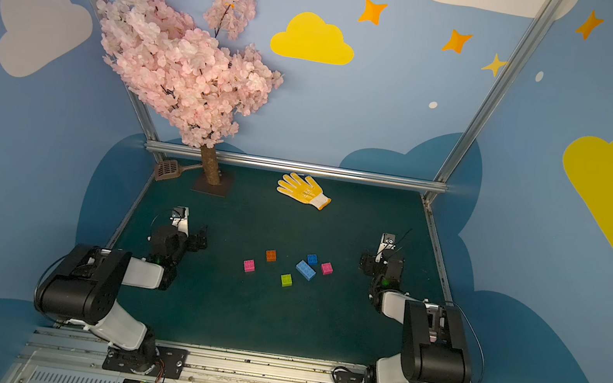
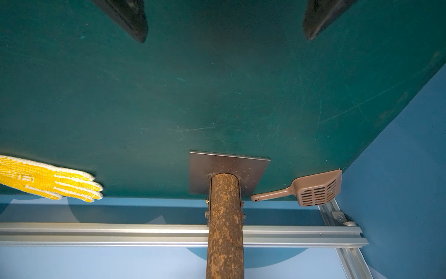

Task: Assemble the letter y with lego
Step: Pick up the lego brick from the center of the board.

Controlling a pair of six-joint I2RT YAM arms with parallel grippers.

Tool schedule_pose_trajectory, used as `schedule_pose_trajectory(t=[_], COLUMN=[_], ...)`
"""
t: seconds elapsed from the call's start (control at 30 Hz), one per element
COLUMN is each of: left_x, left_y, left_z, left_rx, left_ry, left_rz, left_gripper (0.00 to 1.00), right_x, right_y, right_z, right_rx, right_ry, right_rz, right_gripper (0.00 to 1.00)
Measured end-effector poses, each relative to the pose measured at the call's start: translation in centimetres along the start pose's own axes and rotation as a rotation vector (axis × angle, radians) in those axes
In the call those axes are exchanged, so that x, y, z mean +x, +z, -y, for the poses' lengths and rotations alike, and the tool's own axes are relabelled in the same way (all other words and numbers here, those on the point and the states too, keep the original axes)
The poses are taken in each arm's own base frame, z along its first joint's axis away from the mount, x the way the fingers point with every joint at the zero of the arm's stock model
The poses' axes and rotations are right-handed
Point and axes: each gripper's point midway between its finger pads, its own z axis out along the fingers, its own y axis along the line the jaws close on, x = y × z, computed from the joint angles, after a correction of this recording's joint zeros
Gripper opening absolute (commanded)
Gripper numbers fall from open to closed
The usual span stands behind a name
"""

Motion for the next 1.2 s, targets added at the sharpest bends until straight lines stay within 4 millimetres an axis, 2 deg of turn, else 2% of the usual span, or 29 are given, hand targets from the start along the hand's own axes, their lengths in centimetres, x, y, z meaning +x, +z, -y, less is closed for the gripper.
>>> schedule_pose_trajectory(t=[0.97,1.2], left_x=[0.0,0.0], left_y=[0.0,0.0], left_z=[0.01,0.0], left_rx=[0.0,0.0], left_ry=[0.0,0.0], left_rz=[0.0,0.0], left_gripper=[1.0,1.0], right_x=[0.0,0.0], right_y=[0.0,0.0], right_z=[0.0,-0.01], right_rx=[0.0,0.0], right_ry=[0.0,-0.001], right_rz=[0.0,0.0], right_gripper=[0.93,0.97])
